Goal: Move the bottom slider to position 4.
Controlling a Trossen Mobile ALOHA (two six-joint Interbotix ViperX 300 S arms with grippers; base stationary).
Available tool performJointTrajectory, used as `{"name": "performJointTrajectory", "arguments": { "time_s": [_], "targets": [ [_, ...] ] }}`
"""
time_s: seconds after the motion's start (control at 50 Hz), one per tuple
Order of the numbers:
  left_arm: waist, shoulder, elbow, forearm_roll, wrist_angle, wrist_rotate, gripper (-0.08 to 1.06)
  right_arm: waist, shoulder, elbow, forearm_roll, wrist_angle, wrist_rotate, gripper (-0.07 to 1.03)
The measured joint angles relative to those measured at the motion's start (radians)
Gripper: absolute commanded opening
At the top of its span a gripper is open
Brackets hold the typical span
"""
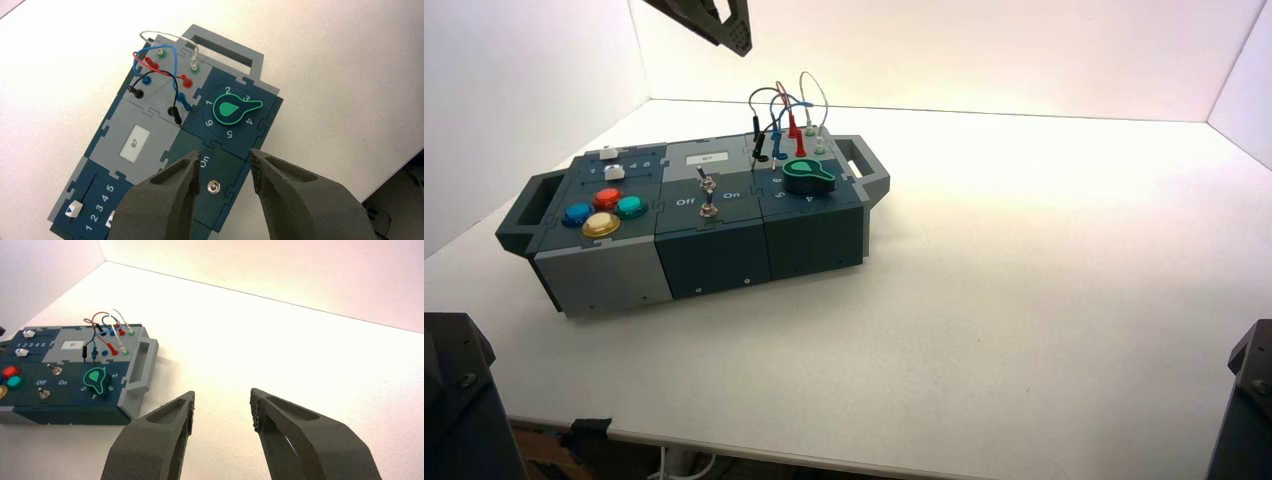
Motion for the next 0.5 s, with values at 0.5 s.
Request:
{"name": "performJointTrajectory", "arguments": {
  "time_s": [0.5],
  "targets": [
    [0.002,0.034,-0.002,-0.002,0.014,0.0,0.54,0.0,-0.002,0.0,0.0,0.0,0.0,0.59]
  ]
}}
